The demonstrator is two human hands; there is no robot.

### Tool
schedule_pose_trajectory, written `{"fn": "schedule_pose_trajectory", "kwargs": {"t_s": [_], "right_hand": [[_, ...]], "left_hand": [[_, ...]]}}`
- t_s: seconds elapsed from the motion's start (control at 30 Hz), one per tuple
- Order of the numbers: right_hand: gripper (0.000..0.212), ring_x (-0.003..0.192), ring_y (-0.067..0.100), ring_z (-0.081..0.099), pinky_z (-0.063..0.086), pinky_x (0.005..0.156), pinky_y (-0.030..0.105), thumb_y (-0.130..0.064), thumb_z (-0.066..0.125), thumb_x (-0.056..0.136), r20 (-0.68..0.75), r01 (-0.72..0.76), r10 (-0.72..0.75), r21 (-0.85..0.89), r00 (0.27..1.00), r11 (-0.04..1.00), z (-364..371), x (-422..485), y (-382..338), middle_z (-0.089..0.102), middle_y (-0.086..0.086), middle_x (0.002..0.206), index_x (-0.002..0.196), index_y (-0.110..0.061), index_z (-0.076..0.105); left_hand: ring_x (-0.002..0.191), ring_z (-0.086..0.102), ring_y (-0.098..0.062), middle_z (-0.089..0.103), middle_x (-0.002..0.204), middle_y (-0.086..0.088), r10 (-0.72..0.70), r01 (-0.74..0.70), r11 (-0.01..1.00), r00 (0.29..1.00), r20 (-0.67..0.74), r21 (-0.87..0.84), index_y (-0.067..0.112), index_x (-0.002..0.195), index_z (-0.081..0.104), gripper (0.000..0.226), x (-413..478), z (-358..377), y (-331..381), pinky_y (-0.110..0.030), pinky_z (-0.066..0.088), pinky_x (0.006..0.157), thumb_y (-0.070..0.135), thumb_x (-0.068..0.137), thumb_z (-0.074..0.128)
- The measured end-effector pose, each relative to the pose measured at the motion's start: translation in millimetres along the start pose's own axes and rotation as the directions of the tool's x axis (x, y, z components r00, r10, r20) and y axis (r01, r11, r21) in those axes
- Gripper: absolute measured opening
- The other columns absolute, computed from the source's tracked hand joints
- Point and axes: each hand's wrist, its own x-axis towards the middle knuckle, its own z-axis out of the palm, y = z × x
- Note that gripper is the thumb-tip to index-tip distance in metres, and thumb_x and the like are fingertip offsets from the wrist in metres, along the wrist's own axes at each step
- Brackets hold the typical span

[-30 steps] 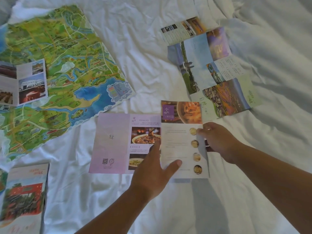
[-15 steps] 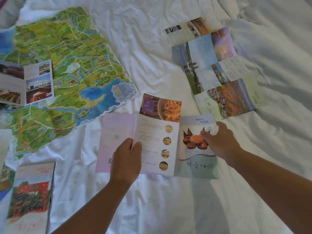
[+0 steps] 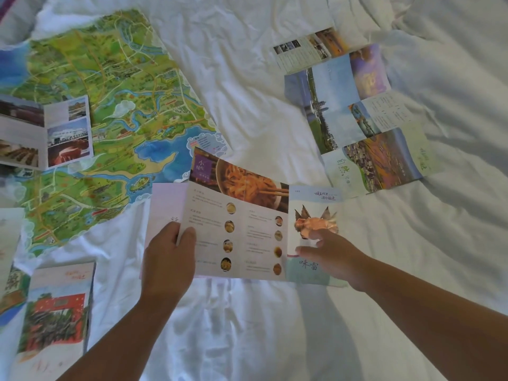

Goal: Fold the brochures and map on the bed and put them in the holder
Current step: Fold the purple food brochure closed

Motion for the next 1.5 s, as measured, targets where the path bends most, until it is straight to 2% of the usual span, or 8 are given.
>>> {"fn": "schedule_pose_trajectory", "kwargs": {"t_s": [0.17, 0.27, 0.4, 0.57, 0.7, 0.87, 1.3, 1.5], "right_hand": [[0.04, 0.067, -0.007, 0.063, 0.043, 0.051, 0.017, -0.045, 0.064, 0.088, 0.02, 0.116, -0.116, -0.013, 0.993, 0.993, 8, -8, -23, 0.059, -0.019, 0.093, 0.123, -0.028, 0.052], [0.054, 0.094, 0.008, 0.062, 0.055, 0.08, 0.035, -0.059, 0.06, 0.086, -0.014, 0.168, -0.167, 0.063, 0.986, 0.984, 13, -19, -47, 0.059, -0.007, 0.119, 0.13, -0.029, 0.049], [0.075, 0.104, 0.012, 0.061, 0.06, 0.078, 0.037, -0.078, 0.06, 0.071, 0.082, 0.258, -0.287, 0.258, 0.954, 0.931, 21, -43, -82, 0.057, -0.005, 0.125, 0.131, -0.034, 0.05], [0.017, 0.063, 0.007, 0.064, 0.049, 0.051, 0.02, -0.039, 0.057, 0.094, 0.026, 0.313, -0.317, 0.107, 0.948, 0.944, 35, -50, -100, 0.067, -0.008, 0.075, 0.098, -0.022, 0.061], [0.027, 0.066, 0.019, 0.049, 0.034, 0.05, 0.024, -0.022, 0.037, 0.103, -0.086, 0.281, -0.298, -0.168, 0.951, 0.945, 34, -32, -87, 0.053, 0.002, 0.074, 0.1, -0.006, 0.059], [0.01, 0.073, 0.016, 0.059, 0.041, 0.049, 0.026, -0.018, 0.049, 0.097, -0.19, 0.112, -0.135, -0.128, 0.972, 0.985, 28, -8, -63, 0.063, 0.0, 0.099, 0.107, -0.02, 0.047], [0.05, 0.085, 0.014, 0.048, 0.043, 0.065, 0.03, -0.013, 0.062, 0.083, -0.217, 0.18, -0.229, -0.225, 0.949, 0.958, 39, 3, -37, 0.04, -0.01, 0.097, 0.129, -0.02, 0.045], [0.065, 0.104, 0.021, 0.049, 0.041, 0.074, 0.032, -0.019, 0.061, 0.084, -0.175, 0.144, -0.207, -0.316, 0.963, 0.938, 42, 6, -36, 0.045, 0.007, 0.139, 0.143, -0.025, 0.034]], "left_hand": [[0.062, 0.056, -0.003, 0.057, 0.065, 0.009, 0.084, -0.084, 0.996, 0.996, 0.027, -0.005, 0.018, 0.066, 0.048, 0.031, -7, -4, 7, -0.012, 0.035, 0.042, 0.023, 0.096, 0.048], [0.068, 0.056, 0.012, 0.059, 0.069, 0.019, 0.158, -0.159, 0.987, 0.984, 0.086, 0.007, 0.028, 0.069, 0.049, 0.027, -20, 2, 16, -0.007, 0.037, 0.045, 0.029, 0.096, 0.047], [0.073, 0.064, -0.001, 0.066, 0.078, 0.016, 0.301, -0.311, 0.95, 0.938, 0.172, 0.035, 0.03, 0.085, 0.052, 0.013, -40, 17, 26, -0.017, 0.048, 0.055, 0.034, 0.095, 0.046], [0.087, 0.065, -0.006, 0.068, 0.098, 0.015, 0.404, -0.42, 0.908, 0.878, 0.257, 0.006, 0.029, 0.103, 0.059, 0.012, -58, 31, 30, -0.032, 0.056, 0.075, 0.034, 0.094, 0.051], [0.093, 0.063, -0.001, 0.064, 0.109, 0.02, 0.361, -0.394, 0.919, 0.856, 0.369, 0.015, 0.036, 0.112, 0.054, 0.03, -60, 29, 15, -0.027, 0.054, 0.081, 0.054, 0.093, 0.042], [0.095, 0.065, -0.005, 0.065, 0.114, 0.019, 0.221, -0.263, 0.96, 0.922, 0.319, 0.096, 0.038, 0.118, 0.054, 0.027, -31, 10, -16, -0.032, 0.052, 0.087, 0.049, 0.095, 0.047], [0.102, 0.064, -0.015, 0.066, 0.119, 0.008, 0.145, -0.2, 0.965, 0.946, 0.289, 0.17, 0.028, 0.121, 0.055, 0.029, -6, 0, -46, -0.039, 0.051, 0.09, 0.042, 0.098, 0.046], [0.099, 0.064, -0.014, 0.066, 0.116, 0.01, 0.148, -0.197, 0.966, 0.953, 0.265, 0.169, 0.029, 0.12, 0.055, 0.028, -2, -2, -52, -0.04, 0.051, 0.089, 0.043, 0.097, 0.046]]}}
